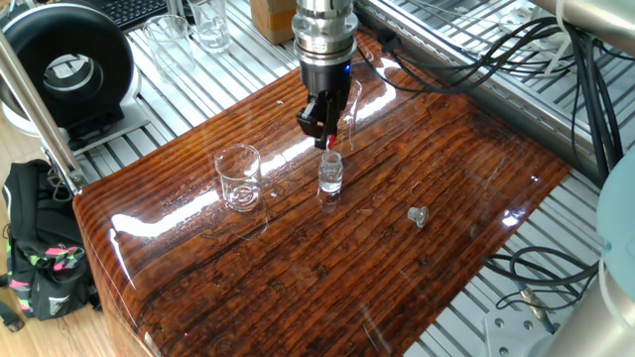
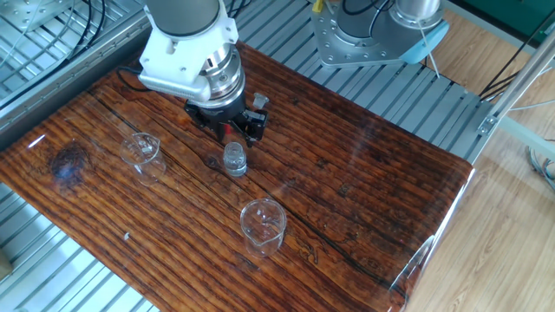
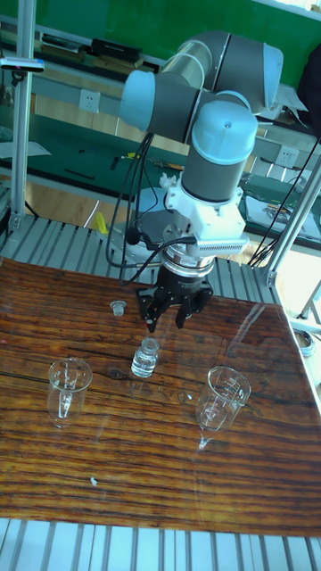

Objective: Transfer liquid using a dropper

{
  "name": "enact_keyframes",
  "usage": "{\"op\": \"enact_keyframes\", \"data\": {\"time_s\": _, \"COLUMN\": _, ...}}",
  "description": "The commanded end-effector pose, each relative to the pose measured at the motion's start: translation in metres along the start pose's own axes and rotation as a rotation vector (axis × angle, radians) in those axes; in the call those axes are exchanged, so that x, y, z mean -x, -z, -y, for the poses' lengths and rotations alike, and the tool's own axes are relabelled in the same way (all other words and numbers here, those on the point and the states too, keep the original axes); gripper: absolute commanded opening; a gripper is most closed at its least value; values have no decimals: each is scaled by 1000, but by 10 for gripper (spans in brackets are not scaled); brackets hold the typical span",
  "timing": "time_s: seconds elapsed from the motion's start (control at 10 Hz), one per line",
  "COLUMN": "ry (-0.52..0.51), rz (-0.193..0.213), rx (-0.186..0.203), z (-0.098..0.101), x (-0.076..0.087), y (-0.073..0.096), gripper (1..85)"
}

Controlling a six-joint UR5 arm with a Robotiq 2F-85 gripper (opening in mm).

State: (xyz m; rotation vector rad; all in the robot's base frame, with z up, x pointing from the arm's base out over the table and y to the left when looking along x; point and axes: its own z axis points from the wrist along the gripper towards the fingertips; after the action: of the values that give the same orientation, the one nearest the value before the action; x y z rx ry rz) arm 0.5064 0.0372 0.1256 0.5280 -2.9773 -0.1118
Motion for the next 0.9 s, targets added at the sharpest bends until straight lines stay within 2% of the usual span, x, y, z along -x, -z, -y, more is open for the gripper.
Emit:
{"op": "enact_keyframes", "data": {"time_s": 0.0, "ry": 2, "rz": 10, "rx": 22, "z": -5, "x": 2, "y": 1, "gripper": 530}}
{"op": "enact_keyframes", "data": {"time_s": 0.3, "ry": 13, "rz": 18, "rx": -20, "z": 7, "x": 2, "y": 4, "gripper": 527}}
{"op": "enact_keyframes", "data": {"time_s": 0.6, "ry": 3, "rz": 15, "rx": -9, "z": 7, "x": -15, "y": 12, "gripper": 527}}
{"op": "enact_keyframes", "data": {"time_s": 0.8, "ry": 2, "rz": 15, "rx": -19, "z": 10, "x": -23, "y": 12, "gripper": 513}}
